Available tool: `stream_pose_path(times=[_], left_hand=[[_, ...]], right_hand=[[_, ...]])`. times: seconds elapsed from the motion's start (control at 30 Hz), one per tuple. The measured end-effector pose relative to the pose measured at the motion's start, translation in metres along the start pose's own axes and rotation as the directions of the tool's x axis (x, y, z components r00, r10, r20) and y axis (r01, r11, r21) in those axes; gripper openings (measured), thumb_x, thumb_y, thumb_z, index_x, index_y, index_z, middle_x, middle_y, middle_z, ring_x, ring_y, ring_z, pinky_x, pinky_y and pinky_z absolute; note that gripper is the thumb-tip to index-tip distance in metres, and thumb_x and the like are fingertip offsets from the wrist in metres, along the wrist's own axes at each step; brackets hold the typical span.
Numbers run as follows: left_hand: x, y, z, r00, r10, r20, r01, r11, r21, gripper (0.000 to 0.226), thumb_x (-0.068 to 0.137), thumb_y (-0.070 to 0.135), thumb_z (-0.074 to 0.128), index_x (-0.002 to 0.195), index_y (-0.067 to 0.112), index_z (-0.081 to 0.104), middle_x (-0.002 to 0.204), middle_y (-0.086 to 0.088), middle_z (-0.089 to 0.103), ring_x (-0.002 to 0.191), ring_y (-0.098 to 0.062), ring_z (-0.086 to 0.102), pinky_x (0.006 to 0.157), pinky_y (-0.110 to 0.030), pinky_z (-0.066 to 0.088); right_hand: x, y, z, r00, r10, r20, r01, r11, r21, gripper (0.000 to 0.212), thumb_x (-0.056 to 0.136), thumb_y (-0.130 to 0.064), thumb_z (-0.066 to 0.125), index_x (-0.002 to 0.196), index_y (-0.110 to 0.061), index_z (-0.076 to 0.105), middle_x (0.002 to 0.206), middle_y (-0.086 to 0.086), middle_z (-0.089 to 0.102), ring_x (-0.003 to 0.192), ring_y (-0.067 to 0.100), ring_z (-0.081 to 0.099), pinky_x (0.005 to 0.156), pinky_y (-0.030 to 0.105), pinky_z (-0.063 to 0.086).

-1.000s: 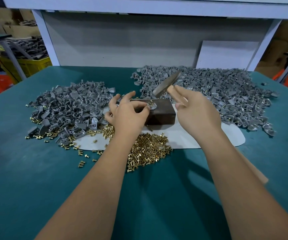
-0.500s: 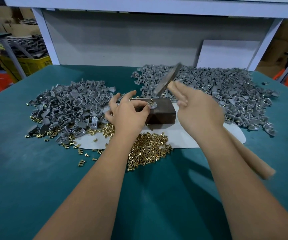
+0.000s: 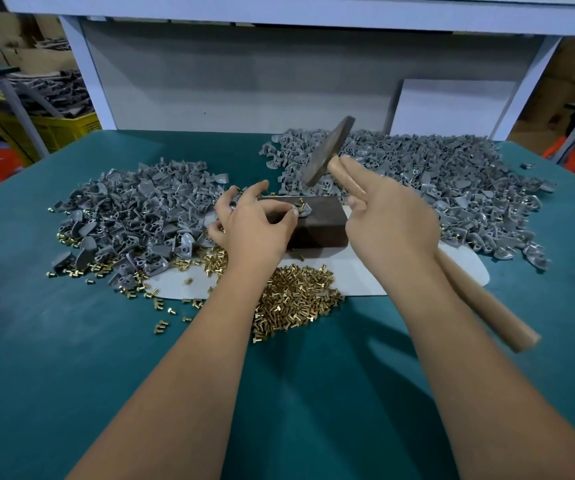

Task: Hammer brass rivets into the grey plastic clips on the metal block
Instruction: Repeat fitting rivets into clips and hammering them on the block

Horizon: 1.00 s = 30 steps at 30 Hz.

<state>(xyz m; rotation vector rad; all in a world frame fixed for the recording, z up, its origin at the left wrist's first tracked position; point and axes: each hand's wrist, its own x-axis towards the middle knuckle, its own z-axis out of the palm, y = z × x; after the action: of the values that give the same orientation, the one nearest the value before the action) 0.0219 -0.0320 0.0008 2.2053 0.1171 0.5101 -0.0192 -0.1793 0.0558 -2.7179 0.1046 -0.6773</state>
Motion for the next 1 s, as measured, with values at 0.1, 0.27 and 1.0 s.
stream_pose_path(times=[0.1,0.27,1.0], left_hand=[[0.0,0.0,0.001,1.0,-0.011,-0.006,0.011,1.0,0.019,0.009,0.086,0.045,0.069,0.079,0.04,0.073,0.142,0.027,0.046,0.141,-0.01,0.013,0.106,-0.045,0.009],[0.0,-0.001,0.001,1.0,0.012,-0.02,-0.012,1.0,-0.003,0.011,0.085,0.044,0.07,0.074,0.042,0.071,0.142,0.025,0.047,0.141,-0.012,0.013,0.103,-0.042,0.008],[-0.005,0.005,-0.001,0.996,0.039,-0.075,-0.039,0.999,0.011,0.018,0.084,0.042,0.072,0.071,0.048,0.062,0.146,0.023,0.045,0.143,-0.015,0.016,0.107,-0.044,0.008]], right_hand=[[-0.001,0.002,0.003,0.998,-0.021,0.058,0.024,0.998,-0.057,0.056,0.093,-0.024,0.051,0.135,-0.057,0.035,0.106,-0.001,0.068,0.094,0.029,0.063,0.063,0.03,0.036],[-0.003,0.002,0.005,0.989,-0.115,-0.093,0.101,0.985,-0.143,0.063,0.093,-0.023,0.053,0.136,-0.06,0.027,0.101,-0.003,0.067,0.081,0.026,0.064,0.052,0.027,0.026],[-0.014,0.003,0.017,0.987,-0.136,-0.082,0.116,0.972,-0.206,0.069,0.092,-0.017,0.054,0.139,-0.057,0.023,0.079,-0.005,0.042,0.057,0.017,0.034,0.043,0.023,0.013]])
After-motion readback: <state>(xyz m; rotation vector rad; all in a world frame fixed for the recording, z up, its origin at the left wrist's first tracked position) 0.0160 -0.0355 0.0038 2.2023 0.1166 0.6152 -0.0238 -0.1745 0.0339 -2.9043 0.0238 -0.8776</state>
